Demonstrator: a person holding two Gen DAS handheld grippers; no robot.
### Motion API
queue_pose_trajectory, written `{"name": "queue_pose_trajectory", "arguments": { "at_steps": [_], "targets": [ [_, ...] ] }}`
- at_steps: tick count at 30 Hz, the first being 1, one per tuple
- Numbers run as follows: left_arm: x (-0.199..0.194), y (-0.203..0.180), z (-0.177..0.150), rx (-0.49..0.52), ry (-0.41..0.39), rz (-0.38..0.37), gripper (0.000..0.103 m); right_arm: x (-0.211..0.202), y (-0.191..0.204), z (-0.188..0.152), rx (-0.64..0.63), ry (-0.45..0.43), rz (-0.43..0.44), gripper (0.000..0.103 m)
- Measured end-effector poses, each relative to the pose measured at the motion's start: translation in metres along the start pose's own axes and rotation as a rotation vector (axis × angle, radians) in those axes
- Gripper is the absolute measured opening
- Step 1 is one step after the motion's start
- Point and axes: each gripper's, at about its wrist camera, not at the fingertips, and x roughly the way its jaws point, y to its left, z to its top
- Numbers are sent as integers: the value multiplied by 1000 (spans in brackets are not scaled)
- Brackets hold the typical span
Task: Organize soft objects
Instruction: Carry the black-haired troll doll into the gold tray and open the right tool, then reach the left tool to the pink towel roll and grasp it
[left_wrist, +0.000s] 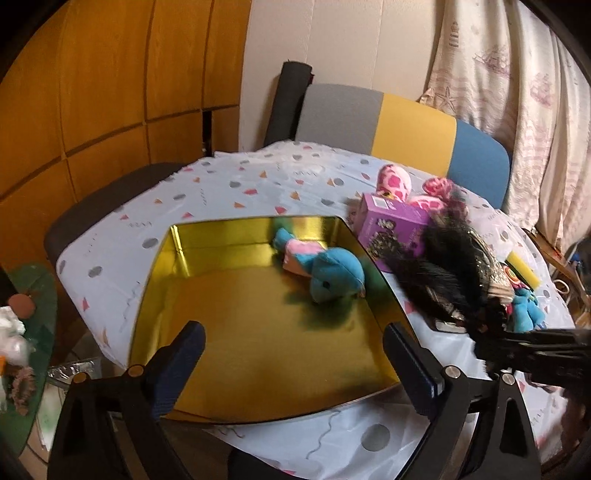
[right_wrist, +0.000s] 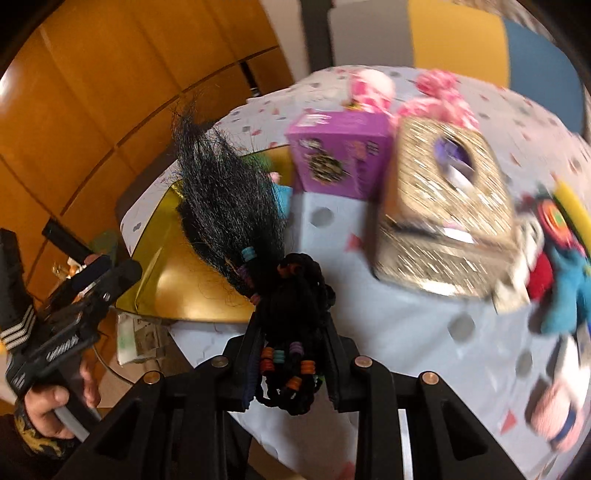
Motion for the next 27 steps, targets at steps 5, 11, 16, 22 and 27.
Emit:
{"name": "queue_pose_trajectory", "arguments": {
  "at_steps": [5,11,16,22,27],
  "targets": [
    [-7,9,3,3,-35,42,101,34,34,21,-79,9,-5,28],
    [-5,22,2,-7,-31,78,102,65,58,34,-103,36,2,28],
    [-2,28,0,-18,-18,92,102,87,66,35,-120,81,-2,32],
    [1,29,-5,-21,-3,97,102,89,58,32,-57,87,28,46],
    [0,25,-4,-15,-6,86,102,68,50,27,-46,31,3,46]
  ]
}}
